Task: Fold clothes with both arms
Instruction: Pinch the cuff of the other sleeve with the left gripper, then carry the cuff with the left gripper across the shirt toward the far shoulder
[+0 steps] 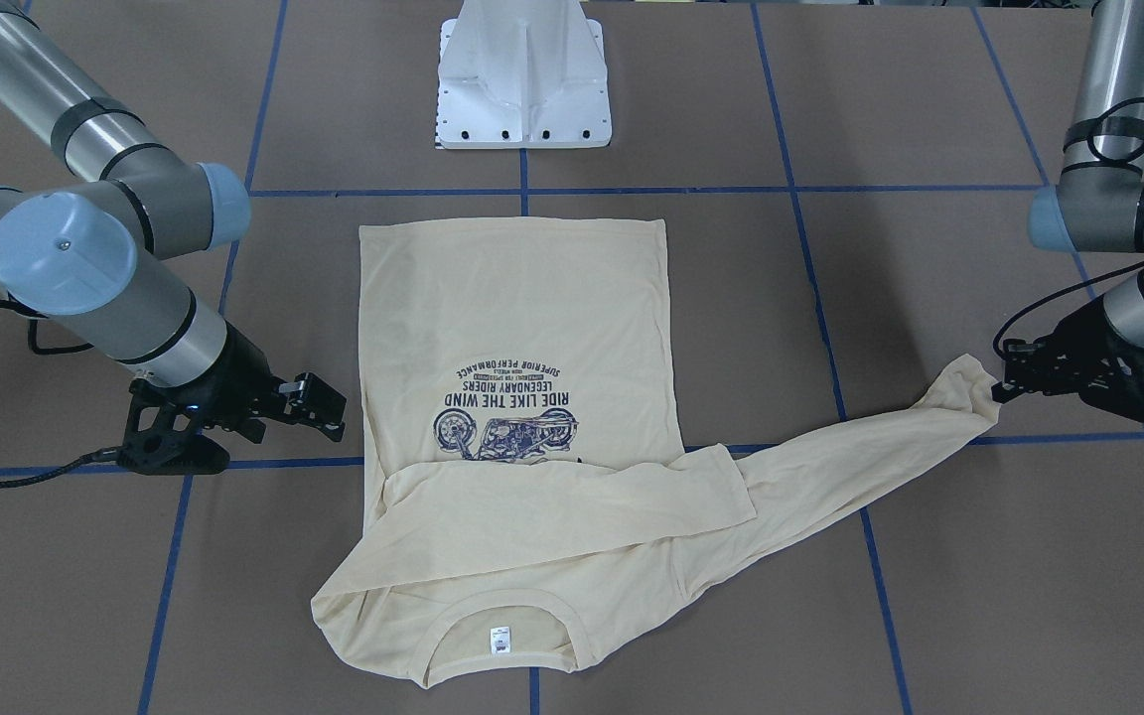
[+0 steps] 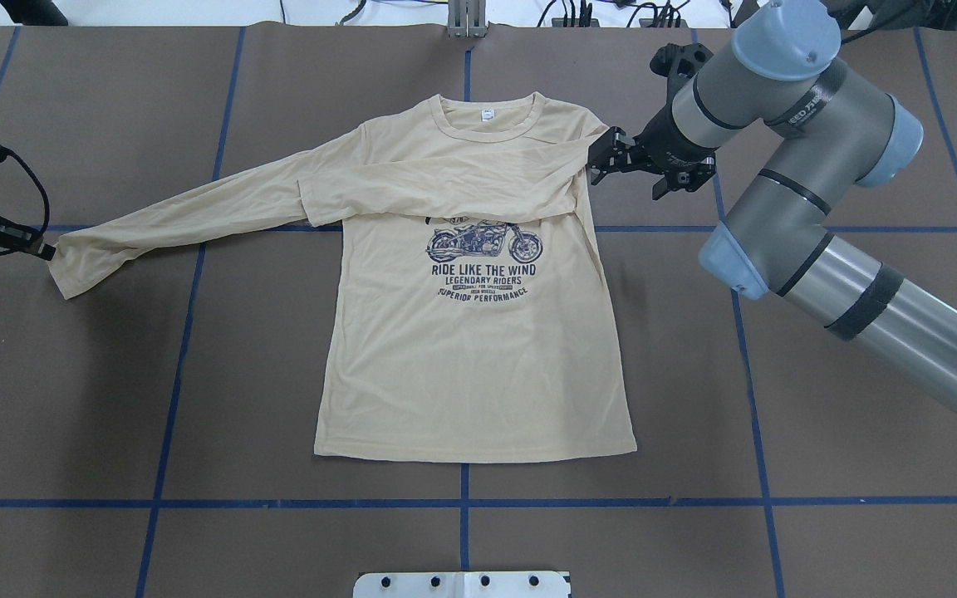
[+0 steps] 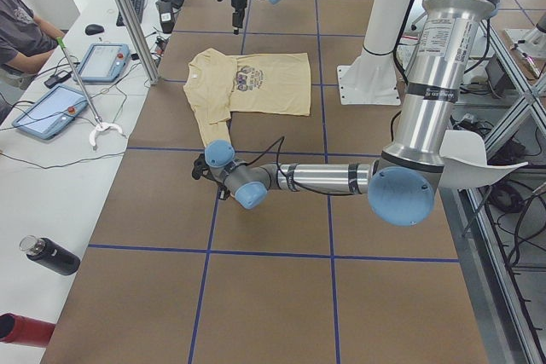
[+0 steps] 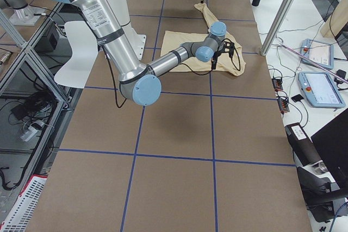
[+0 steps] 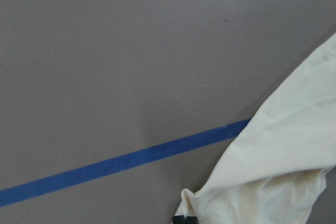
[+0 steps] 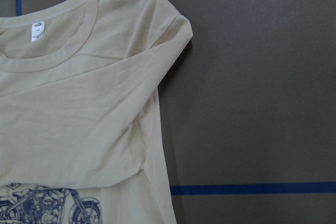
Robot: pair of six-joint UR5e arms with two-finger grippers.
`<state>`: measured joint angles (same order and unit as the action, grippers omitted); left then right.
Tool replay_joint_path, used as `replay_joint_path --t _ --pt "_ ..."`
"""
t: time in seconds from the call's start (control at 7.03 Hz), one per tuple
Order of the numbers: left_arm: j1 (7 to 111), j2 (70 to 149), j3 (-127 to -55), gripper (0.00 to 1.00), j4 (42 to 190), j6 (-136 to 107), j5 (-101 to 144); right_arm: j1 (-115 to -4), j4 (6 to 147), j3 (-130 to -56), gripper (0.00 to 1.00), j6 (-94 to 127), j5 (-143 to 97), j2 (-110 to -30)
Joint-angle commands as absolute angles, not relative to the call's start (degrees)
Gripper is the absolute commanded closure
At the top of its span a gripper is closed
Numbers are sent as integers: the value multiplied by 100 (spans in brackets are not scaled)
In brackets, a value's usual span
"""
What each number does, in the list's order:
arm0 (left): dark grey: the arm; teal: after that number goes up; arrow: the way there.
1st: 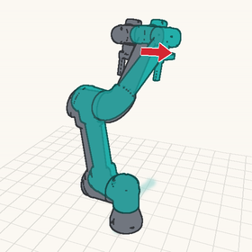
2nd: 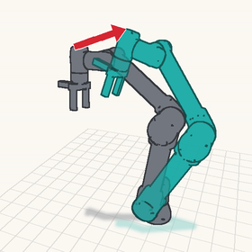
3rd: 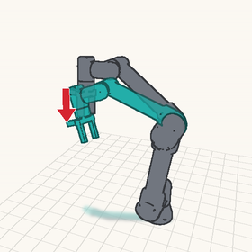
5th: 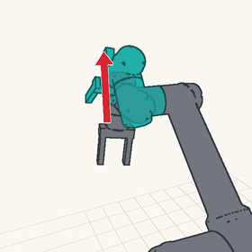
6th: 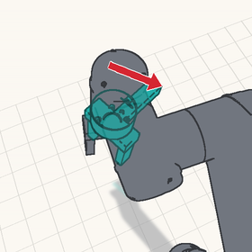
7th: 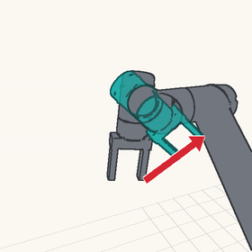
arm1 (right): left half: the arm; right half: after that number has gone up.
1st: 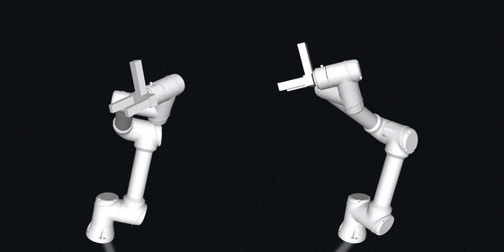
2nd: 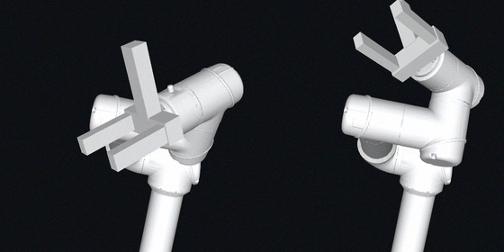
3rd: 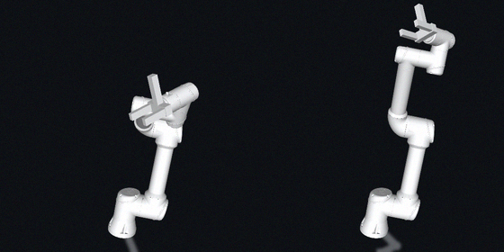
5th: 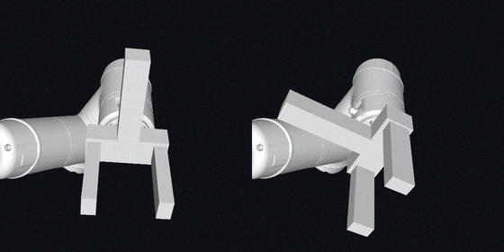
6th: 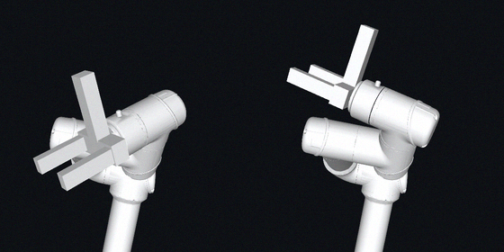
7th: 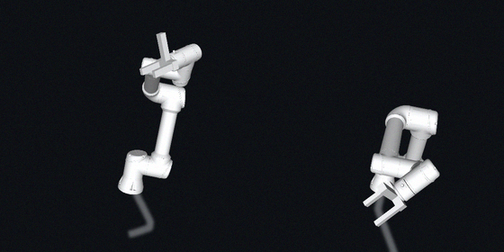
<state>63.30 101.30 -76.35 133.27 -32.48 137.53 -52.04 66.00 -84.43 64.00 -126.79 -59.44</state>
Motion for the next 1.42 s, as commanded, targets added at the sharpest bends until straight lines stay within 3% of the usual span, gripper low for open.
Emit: replay_joint_path --t 0.0,0.14,0.57,0.85,1.28 --pt "6320 11049 -8697 100 12179 -4596 13939 -5649 6574 -8490 1 5507 -13050 -6440" --pt "6032 11883 -8736 100 11860 -5780 13948 -5860 6574 -8482 1 4928 -13121 -6721" --pt "5310 13310 -8474 100 11865 -7896 13826 -6196 6592 -8289 1 4062 -13192 -7013" --pt "4662 14496 -7537 100 11987 -8628 12811 -6249 6583 -8201 1 4052 -13166 -7049" --pt "4063 15430 -6114 100 13031 -9454 11695 -6249 6583 -8156 1 4052 -13157 -7049"
